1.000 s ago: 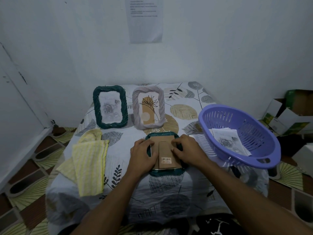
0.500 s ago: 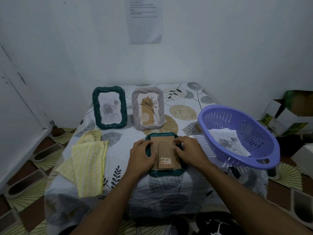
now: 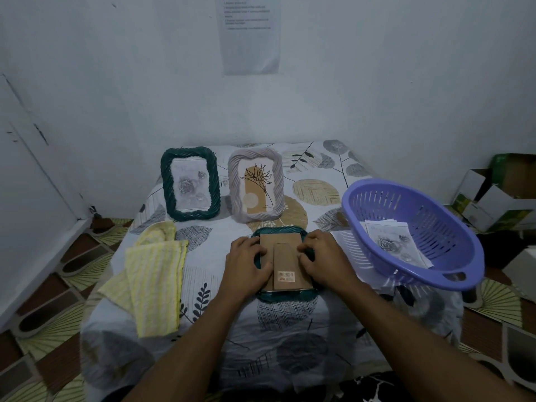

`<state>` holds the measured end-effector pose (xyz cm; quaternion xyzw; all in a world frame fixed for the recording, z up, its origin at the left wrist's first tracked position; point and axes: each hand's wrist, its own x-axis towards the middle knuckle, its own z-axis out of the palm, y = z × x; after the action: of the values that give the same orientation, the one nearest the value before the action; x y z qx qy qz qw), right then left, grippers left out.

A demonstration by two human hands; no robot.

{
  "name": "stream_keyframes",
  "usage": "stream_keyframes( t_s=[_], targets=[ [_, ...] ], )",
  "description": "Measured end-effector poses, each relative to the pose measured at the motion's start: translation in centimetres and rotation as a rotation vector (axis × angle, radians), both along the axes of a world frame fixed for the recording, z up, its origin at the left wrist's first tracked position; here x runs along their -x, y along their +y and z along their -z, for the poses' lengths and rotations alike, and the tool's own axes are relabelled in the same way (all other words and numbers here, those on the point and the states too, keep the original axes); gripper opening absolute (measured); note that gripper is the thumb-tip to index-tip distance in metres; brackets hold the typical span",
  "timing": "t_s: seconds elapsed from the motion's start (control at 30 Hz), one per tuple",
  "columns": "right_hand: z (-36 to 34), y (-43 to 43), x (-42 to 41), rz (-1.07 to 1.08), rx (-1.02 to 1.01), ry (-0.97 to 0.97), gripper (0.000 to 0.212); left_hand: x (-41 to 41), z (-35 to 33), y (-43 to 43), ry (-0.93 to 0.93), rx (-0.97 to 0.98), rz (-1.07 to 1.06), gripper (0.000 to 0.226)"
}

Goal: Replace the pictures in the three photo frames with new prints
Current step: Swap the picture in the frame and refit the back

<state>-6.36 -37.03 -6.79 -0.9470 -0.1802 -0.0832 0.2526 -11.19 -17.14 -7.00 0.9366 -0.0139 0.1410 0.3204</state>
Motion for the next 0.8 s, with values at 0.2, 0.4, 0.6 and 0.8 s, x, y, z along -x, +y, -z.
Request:
stream_keyframes(
  t_s=[0.2,0.4,0.6,0.8],
  targets=[
    [0.6,0.1,0.2,0.008,-0.028,-0.051,0.015,-0.4,0.1,0.2,0.044,-0.017,0.007,0.023],
    [1.0,0.1,0.2,-0.011,-0.071,-0.082,0.011,-0.6,0.8,0.5,0.036,-0.027,-0.012,0.034],
    [1.1,0.1,0.2,-0.027,-0.082,-0.049,0.008,-1.0,0.9,0.4,0.085,-0.085,0.009,0.06],
    [1.3,0.1,0.1,-0.037,-0.073,-0.043,0.017,-1.1,1.1,0.4,0.079,-0.124,0.009,0.054]
  ],
)
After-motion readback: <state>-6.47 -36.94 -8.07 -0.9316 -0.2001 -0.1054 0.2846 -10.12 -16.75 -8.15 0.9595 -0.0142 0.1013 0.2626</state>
